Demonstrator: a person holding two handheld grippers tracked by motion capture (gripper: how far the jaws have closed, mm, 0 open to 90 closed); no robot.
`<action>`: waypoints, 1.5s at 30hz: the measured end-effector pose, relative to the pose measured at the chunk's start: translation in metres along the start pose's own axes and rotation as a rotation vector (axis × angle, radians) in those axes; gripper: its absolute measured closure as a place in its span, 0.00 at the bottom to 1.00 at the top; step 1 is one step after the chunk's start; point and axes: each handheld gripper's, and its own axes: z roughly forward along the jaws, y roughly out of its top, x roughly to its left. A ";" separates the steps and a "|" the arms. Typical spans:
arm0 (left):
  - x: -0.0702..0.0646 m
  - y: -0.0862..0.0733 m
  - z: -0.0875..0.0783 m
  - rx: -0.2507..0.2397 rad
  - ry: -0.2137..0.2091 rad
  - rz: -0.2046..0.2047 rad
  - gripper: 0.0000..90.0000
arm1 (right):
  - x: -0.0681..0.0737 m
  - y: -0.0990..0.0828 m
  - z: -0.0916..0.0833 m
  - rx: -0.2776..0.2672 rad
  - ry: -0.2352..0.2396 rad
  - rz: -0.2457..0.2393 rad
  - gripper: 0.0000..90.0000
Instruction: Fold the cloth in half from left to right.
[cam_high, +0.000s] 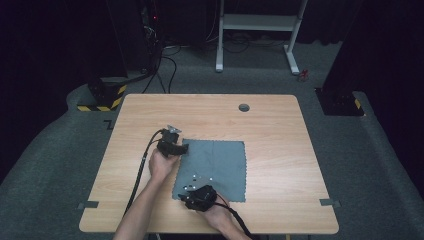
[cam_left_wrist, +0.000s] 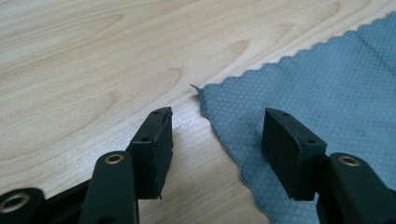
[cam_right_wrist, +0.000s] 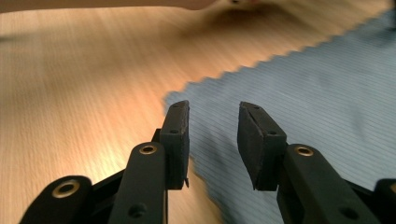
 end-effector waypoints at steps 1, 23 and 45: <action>0.000 0.000 0.001 -0.006 0.001 -0.003 0.49 | 0.003 0.001 0.003 0.003 0.004 -0.002 0.70; 0.003 0.010 0.010 -0.031 -0.007 0.001 0.71 | 0.030 0.011 0.018 0.042 -0.027 -0.081 0.78; 0.020 0.012 0.006 -0.047 -0.081 -0.111 1.00 | 0.030 0.010 0.013 0.038 -0.077 -0.106 1.00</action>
